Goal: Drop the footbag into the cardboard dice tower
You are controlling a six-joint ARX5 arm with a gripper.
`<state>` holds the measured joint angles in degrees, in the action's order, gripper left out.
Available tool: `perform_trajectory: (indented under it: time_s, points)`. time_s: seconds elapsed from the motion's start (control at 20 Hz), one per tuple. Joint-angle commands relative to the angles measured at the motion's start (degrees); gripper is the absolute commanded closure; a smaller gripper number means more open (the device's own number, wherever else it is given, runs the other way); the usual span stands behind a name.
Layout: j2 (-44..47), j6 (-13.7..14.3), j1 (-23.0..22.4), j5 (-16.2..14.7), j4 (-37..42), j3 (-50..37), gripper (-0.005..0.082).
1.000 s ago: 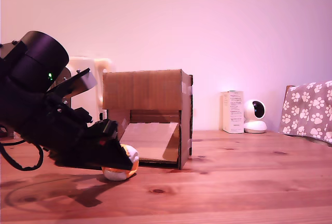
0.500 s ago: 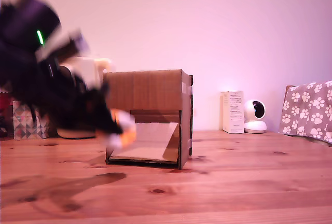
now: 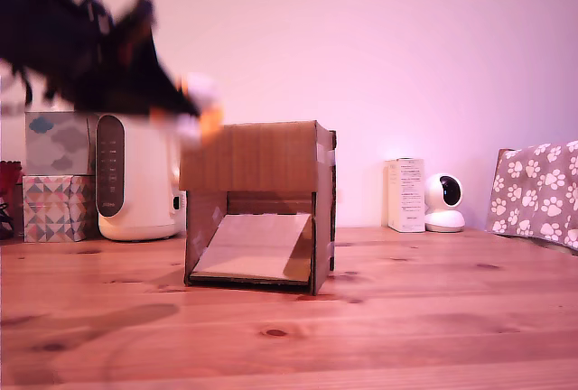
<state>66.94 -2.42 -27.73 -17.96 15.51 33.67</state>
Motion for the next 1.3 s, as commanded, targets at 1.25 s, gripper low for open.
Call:
perform_trajectory:
  time_s: [1.25]
  points:
    - [31.34, 3.5, -0.13, -0.66, -24.68, 46.51, 0.0569]
